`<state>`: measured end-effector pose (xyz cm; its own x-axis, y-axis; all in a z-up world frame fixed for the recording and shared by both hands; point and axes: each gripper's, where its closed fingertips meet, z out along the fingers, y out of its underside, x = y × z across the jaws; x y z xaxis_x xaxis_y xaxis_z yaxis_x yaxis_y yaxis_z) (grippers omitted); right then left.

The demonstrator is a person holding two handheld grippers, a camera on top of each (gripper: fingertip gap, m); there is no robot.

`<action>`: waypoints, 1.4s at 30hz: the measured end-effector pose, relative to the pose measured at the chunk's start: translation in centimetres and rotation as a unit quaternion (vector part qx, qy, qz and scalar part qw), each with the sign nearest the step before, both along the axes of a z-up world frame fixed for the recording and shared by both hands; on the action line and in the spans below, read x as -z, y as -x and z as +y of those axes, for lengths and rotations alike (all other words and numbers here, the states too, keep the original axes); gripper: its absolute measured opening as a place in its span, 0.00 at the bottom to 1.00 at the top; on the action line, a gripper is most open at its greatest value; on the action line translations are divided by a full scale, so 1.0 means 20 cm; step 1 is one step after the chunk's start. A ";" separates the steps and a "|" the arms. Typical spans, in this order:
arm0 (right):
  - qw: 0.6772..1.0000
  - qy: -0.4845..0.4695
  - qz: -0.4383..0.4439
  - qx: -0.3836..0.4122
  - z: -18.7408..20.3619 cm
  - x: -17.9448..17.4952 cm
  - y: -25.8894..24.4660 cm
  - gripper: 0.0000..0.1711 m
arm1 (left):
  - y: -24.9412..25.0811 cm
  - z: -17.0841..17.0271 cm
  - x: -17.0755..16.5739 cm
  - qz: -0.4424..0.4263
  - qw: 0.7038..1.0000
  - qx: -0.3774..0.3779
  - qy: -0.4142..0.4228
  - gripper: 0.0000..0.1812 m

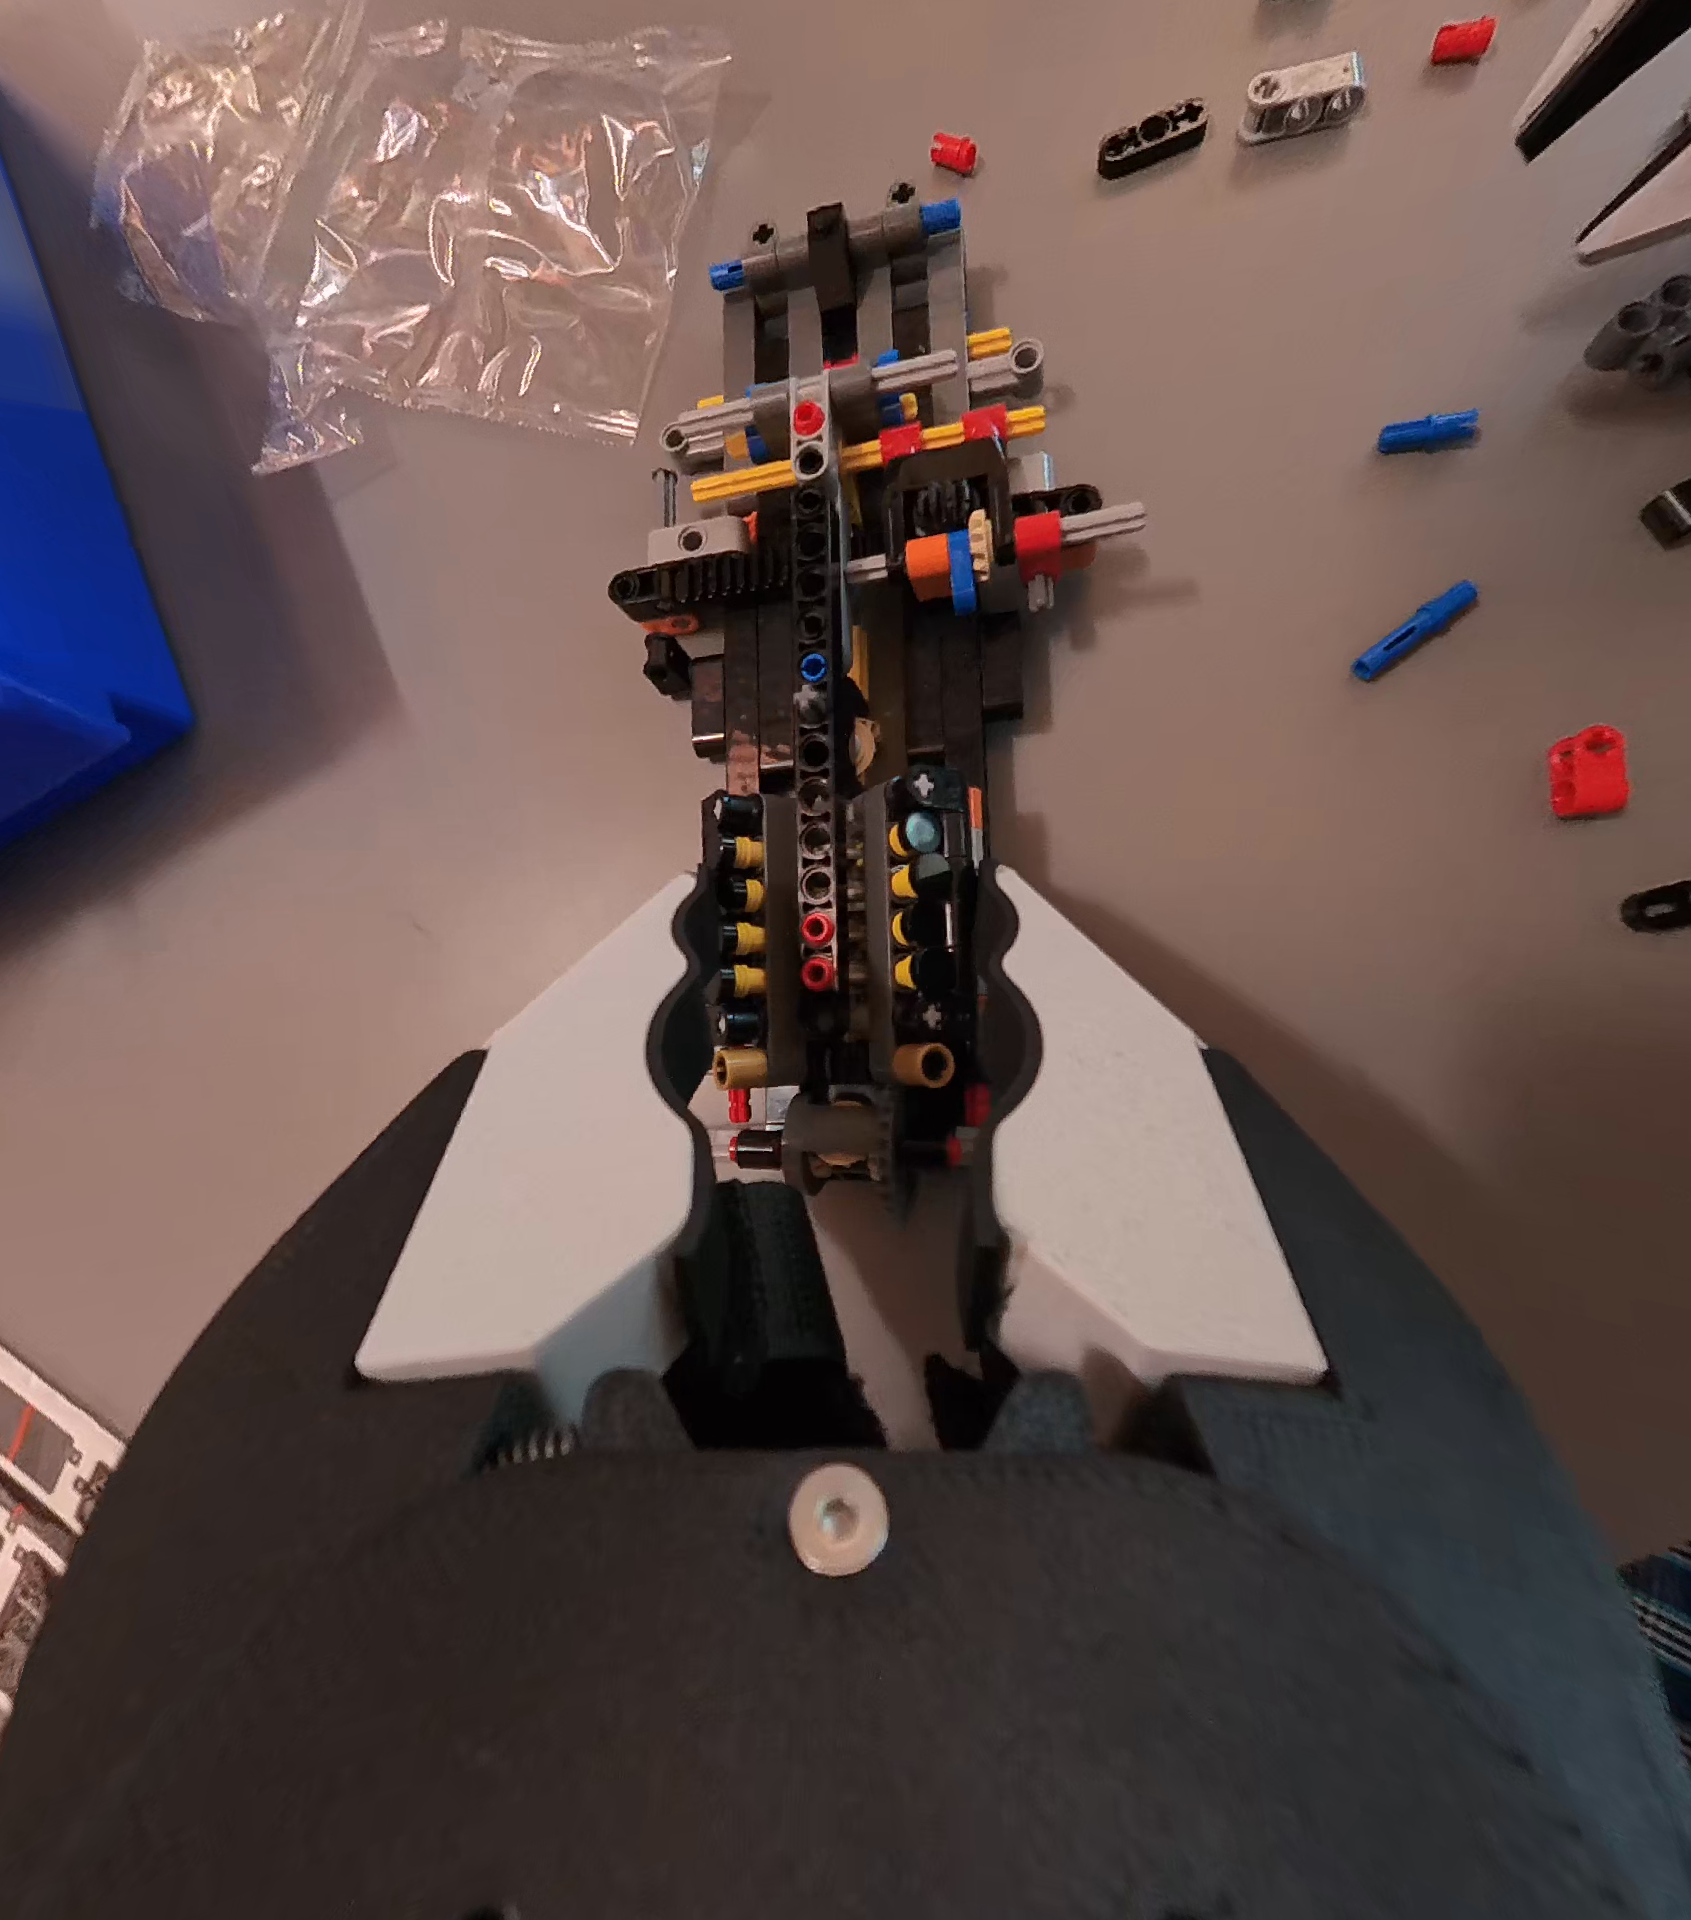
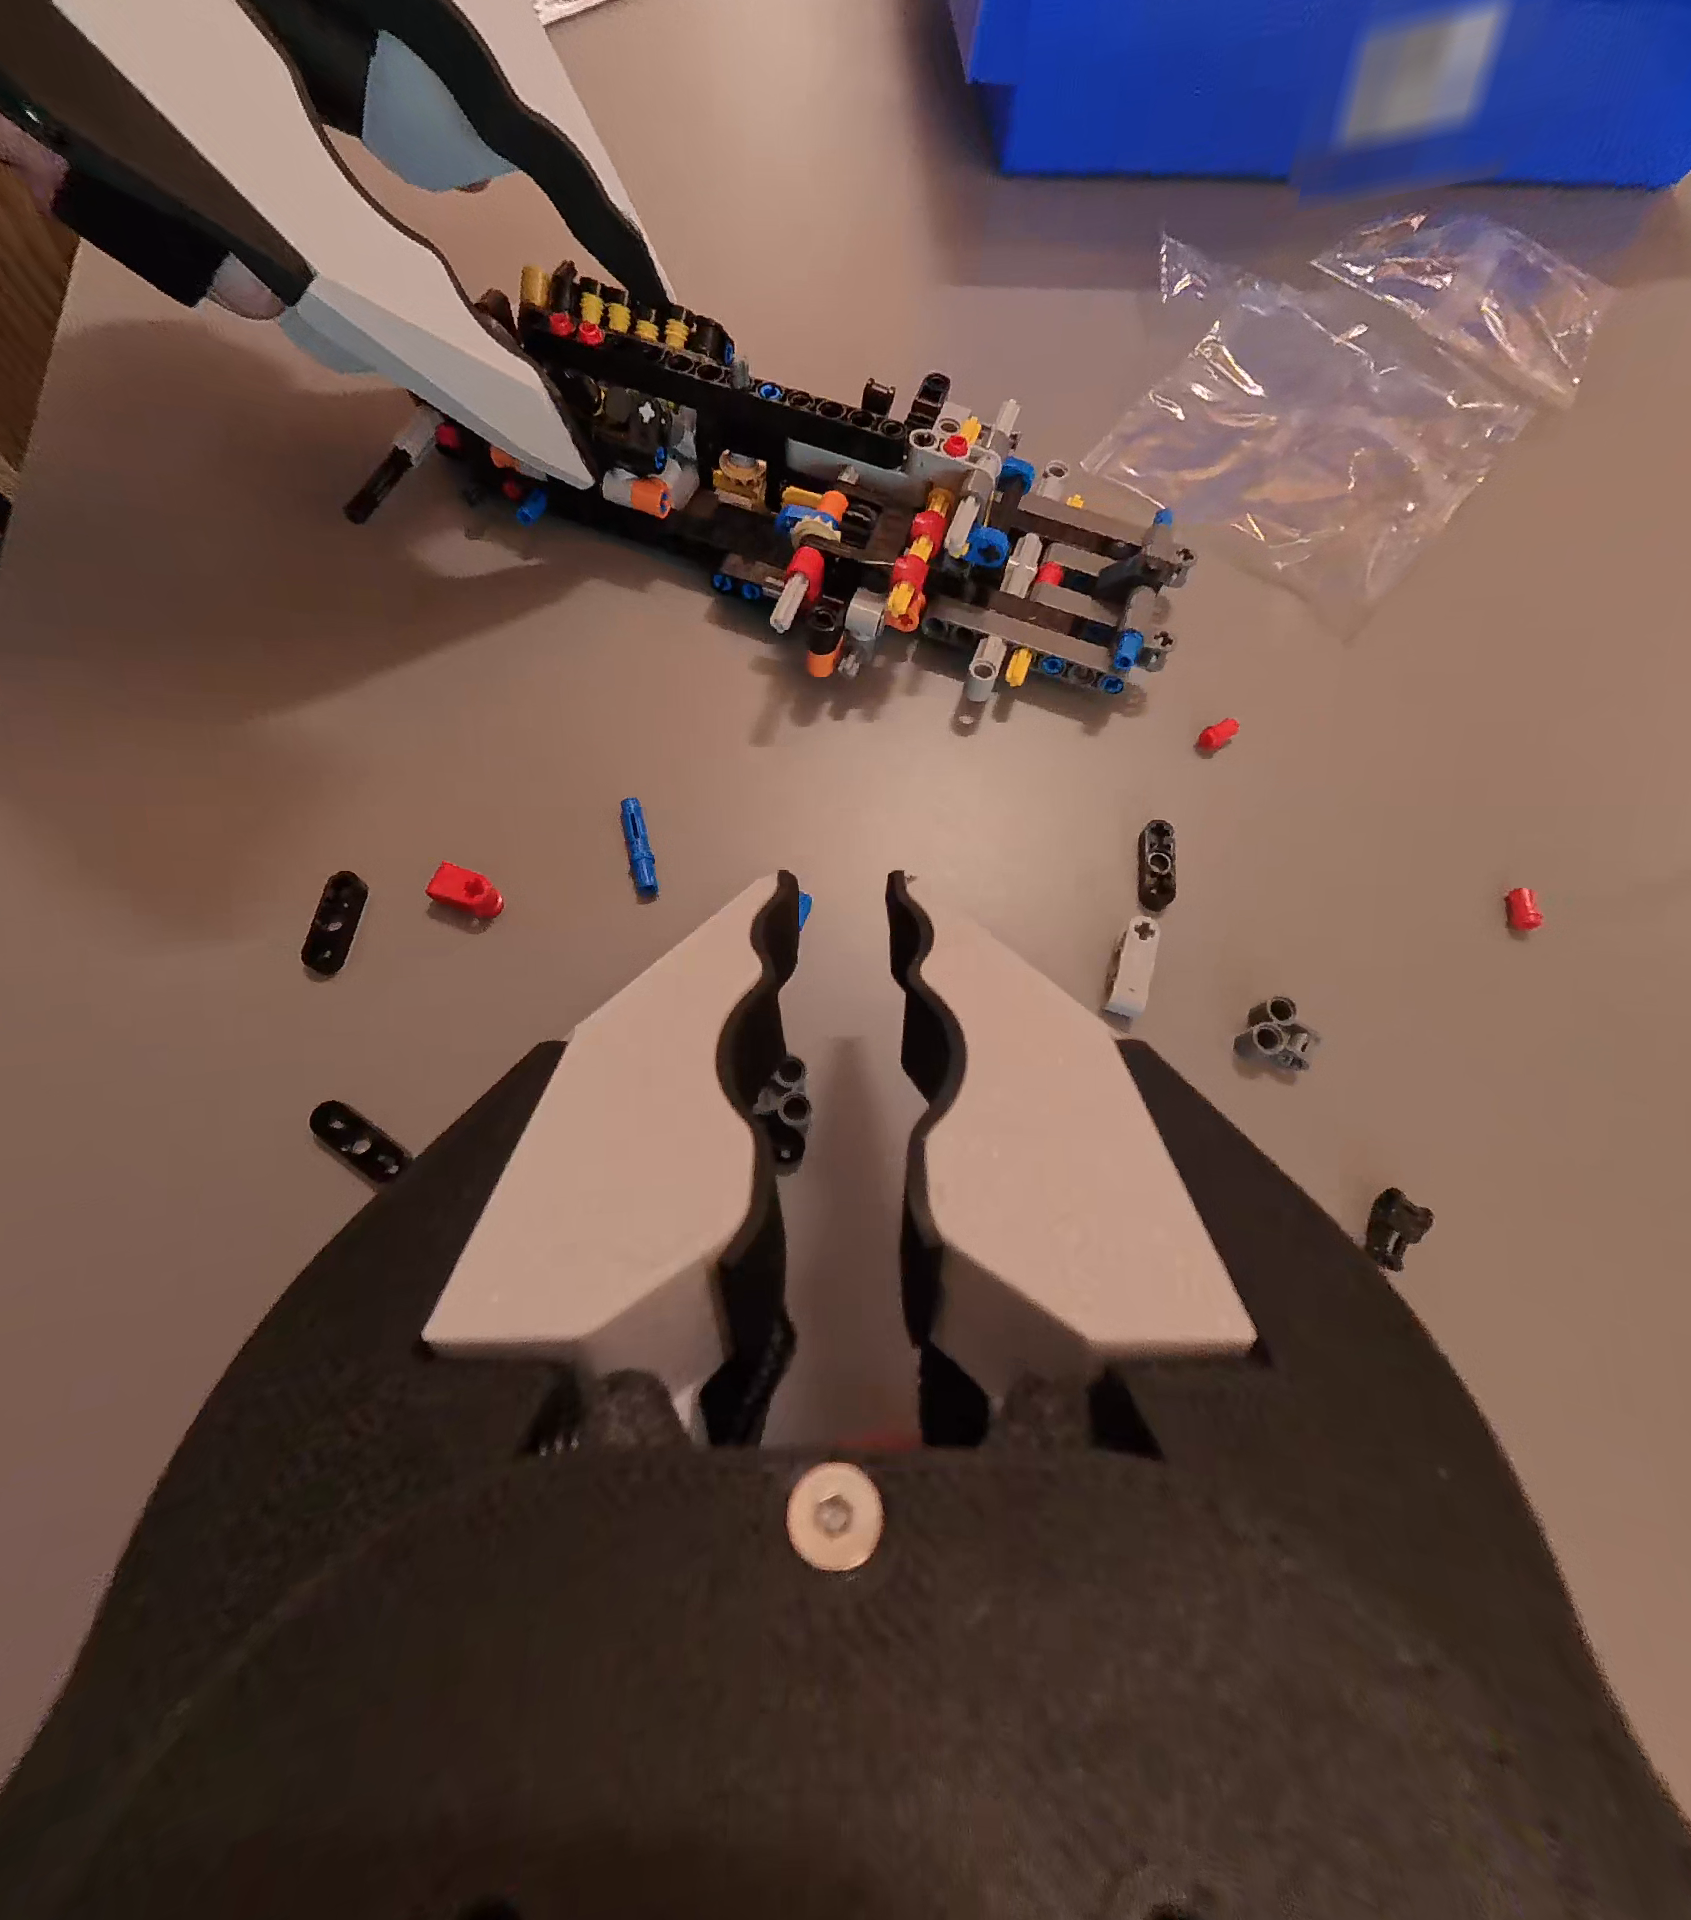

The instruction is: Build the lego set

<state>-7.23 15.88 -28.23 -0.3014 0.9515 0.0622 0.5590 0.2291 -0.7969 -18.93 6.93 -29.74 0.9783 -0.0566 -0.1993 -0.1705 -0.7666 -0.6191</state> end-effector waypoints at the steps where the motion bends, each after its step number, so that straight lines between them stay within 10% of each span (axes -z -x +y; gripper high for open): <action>1: 1.000 -0.001 0.002 -0.003 0.00 0.00 0.00 0.09 | 0.00 0.00 0.00 -0.003 1.000 -0.002 -0.001 0.26; 28: 0.998 0.048 0.031 -0.040 -0.23 -0.11 0.04 0.12 | 0.02 -0.08 -0.05 -0.157 0.986 -0.034 -0.037 0.26; 42: 0.968 0.217 -0.039 0.124 -0.37 -0.01 0.35 0.14 | 0.04 -0.07 -0.07 -0.211 0.972 -0.045 -0.094 0.26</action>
<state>-14.17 8.58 -27.97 -0.0483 0.9268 -0.3723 0.6165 -0.2656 -0.7412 -19.69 5.53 -28.41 0.9743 0.0318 0.2232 0.1923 -0.6335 -0.7494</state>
